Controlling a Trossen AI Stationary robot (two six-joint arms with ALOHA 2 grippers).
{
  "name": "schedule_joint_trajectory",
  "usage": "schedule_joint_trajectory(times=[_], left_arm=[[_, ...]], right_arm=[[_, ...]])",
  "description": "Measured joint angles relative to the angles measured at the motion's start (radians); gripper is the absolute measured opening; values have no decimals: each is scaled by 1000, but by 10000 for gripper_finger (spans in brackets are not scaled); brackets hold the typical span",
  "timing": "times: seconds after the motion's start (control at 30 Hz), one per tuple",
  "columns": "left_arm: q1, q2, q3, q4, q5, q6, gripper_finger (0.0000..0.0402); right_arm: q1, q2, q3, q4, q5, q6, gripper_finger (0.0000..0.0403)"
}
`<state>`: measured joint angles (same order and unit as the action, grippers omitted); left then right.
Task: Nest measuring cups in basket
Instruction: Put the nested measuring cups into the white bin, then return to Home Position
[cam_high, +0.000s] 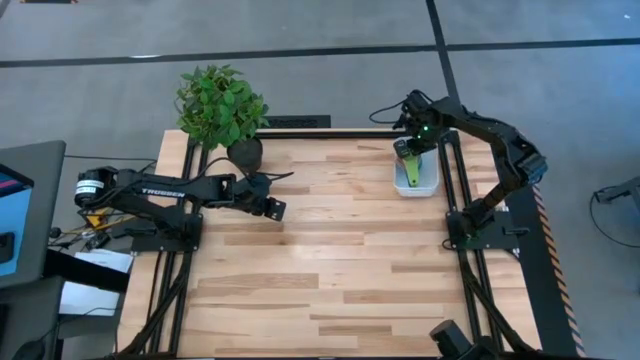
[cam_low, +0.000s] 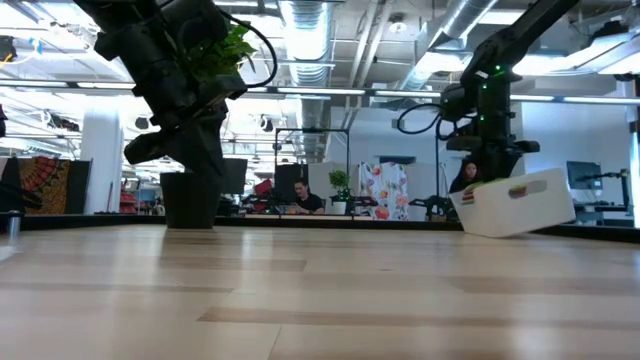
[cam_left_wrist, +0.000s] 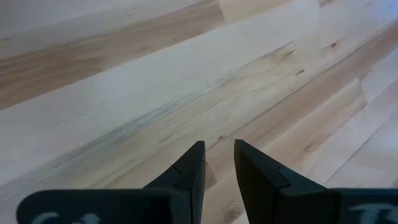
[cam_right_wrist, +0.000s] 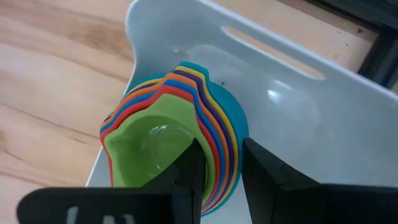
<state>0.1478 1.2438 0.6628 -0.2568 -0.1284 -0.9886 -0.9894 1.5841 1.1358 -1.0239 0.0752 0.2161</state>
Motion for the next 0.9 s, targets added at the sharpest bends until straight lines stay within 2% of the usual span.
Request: schedule_joint_trajectory(times=[0.47,0.8,0.9], left_arm=[[0,0,0,1,-8,-10,73],[0,0,0,1,-8,-26,73],[0,0,0,1,-7,-26,73]], right_arm=[[-52,-1,0,-39,-1,-23,110],[-36,-1,0,-51,34,6,210],[-19,-1,0,-64,59,20,229]])
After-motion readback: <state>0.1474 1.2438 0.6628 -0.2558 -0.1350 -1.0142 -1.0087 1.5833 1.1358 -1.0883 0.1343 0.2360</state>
